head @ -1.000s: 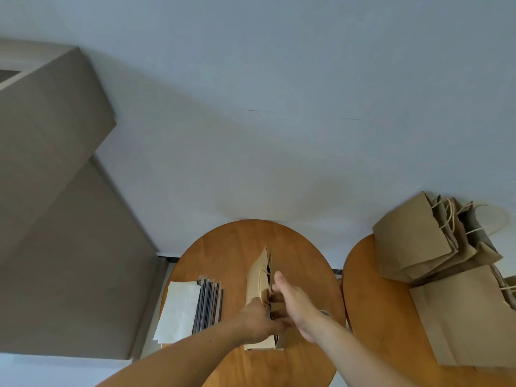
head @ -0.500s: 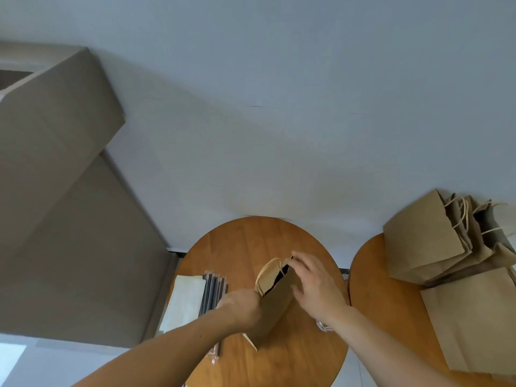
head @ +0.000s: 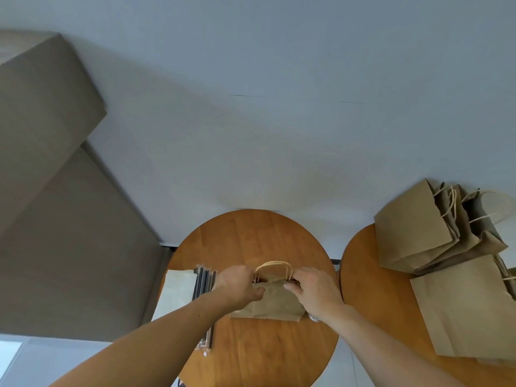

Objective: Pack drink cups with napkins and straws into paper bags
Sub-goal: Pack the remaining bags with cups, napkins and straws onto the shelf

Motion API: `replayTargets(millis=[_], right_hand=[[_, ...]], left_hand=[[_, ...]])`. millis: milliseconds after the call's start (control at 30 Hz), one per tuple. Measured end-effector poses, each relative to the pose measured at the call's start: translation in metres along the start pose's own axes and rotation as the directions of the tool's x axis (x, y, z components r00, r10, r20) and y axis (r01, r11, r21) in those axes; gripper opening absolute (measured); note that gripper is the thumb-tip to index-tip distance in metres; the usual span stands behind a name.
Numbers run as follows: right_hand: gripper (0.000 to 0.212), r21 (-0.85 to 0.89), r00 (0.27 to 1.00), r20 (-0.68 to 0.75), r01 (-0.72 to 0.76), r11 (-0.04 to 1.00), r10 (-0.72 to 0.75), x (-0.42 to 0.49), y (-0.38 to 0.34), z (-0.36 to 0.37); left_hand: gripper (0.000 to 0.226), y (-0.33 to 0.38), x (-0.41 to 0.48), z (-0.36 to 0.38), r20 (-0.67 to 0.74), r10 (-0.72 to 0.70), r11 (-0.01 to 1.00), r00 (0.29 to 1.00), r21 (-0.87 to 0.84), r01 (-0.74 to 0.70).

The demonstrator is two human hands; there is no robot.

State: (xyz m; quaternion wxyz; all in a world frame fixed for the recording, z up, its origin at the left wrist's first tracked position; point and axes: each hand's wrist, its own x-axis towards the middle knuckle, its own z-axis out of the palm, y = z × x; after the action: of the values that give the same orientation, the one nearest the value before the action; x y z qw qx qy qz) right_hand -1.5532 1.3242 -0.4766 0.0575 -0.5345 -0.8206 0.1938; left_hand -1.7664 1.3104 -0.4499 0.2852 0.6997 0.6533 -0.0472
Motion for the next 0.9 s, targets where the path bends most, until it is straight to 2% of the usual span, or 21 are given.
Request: replayTargets(millis=[67, 167, 300, 400, 467, 567, 700, 800, 900], right_hand=[[0.026, 0.024, 1.0, 0.013, -0.001, 1.0, 0.001, 0.0, 0.0, 0.001], [0.023, 0.068, 0.999, 0.032, -0.033, 0.997, 0.03, -0.002, 0.002, 0.002], [0.017, 0.267, 0.999, 0.02, -0.046, 0.963, 0.042, -0.002, 0.011, -0.005], [0.016, 0.364, 0.967, -0.16, -0.13, 0.922, 0.2, -0.005, 0.038, -0.013], [0.018, 0.309, 0.929, -0.178, -0.26, 0.915, 0.324, -0.01, 0.066, -0.01], [0.021, 0.184, 0.914, 0.01, -0.4, 0.898, 0.406, -0.016, 0.1, 0.013], [0.021, 0.082, 0.871, 0.25, -0.454, 0.887, 0.423, -0.022, 0.118, 0.057], [0.02, 0.0, 0.842, 0.32, -0.46, 0.888, 0.435, -0.023, 0.123, 0.083], [0.023, -0.057, 0.817, 0.363, -0.461, 0.886, 0.448, -0.019, 0.127, 0.099]], left_hand=[[0.026, 0.001, 0.004, 0.01, -0.022, -0.042, 0.999, 0.999, -0.027, 0.042], [0.04, -0.005, 0.007, 0.02, -0.083, -0.027, 0.999, 0.996, -0.044, 0.024], [0.047, -0.013, 0.011, 0.018, -0.105, -0.038, 0.997, 0.994, -0.074, 0.031], [0.046, -0.017, 0.018, 0.015, -0.078, -0.048, 0.995, 0.996, -0.093, 0.041], [0.045, -0.016, 0.02, 0.016, -0.068, -0.055, 0.994, 0.996, -0.094, 0.049], [0.045, -0.014, 0.023, 0.021, -0.074, -0.068, 0.993, 0.995, -0.104, 0.06], [0.047, -0.011, 0.024, 0.026, -0.078, -0.054, 0.992, 0.995, -0.12, 0.045], [0.053, -0.01, 0.025, 0.026, -0.146, -0.062, 0.981, 0.987, -0.189, 0.034], [0.048, -0.011, 0.023, 0.03, -0.18, -0.053, 0.972, 0.982, -0.233, 0.01]])
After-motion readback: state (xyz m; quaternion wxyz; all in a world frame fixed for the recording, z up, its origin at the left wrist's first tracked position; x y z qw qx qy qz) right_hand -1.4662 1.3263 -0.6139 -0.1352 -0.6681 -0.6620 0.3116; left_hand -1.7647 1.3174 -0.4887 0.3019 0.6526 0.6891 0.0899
